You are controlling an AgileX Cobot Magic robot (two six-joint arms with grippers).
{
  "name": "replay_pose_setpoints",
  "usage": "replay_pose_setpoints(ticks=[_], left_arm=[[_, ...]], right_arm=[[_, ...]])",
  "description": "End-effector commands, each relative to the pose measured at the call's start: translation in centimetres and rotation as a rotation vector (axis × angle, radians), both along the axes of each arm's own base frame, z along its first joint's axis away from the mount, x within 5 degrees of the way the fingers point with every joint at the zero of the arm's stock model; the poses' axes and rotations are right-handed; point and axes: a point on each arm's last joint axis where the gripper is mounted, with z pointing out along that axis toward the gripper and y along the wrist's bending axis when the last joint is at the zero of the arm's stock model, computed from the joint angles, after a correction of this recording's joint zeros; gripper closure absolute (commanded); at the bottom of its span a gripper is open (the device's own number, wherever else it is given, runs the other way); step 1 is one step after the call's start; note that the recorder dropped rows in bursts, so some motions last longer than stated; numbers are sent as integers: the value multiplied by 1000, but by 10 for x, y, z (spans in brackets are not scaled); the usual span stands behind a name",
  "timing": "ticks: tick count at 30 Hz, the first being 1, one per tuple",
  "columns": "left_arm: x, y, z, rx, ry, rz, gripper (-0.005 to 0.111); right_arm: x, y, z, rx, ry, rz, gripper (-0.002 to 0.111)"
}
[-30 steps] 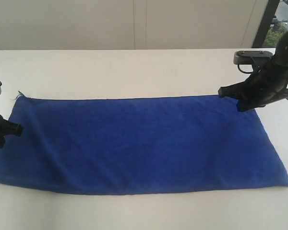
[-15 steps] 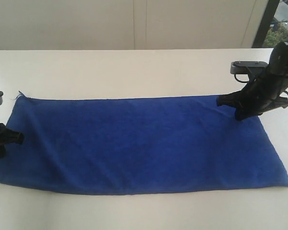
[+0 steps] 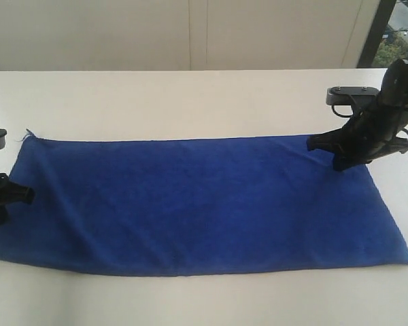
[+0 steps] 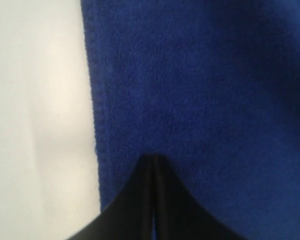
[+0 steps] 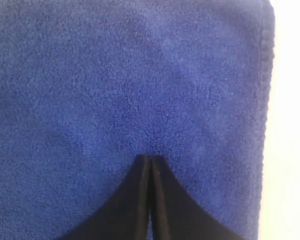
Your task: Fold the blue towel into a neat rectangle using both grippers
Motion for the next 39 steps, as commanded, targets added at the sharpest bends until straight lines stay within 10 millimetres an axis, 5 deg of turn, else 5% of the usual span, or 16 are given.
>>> replay_pose_setpoints(ticks=[1,26,39], left_arm=[[-21,3,-17,25,210,-29,107],[-6,2,-1,13,138,-3,107],[-6,0,39,-16,8,19,107]], right_arm=[[-1,0,0,-1,11,9,108],[0,0,1,0,-4,6,108],[-15,1,55,13,-27,17,108]])
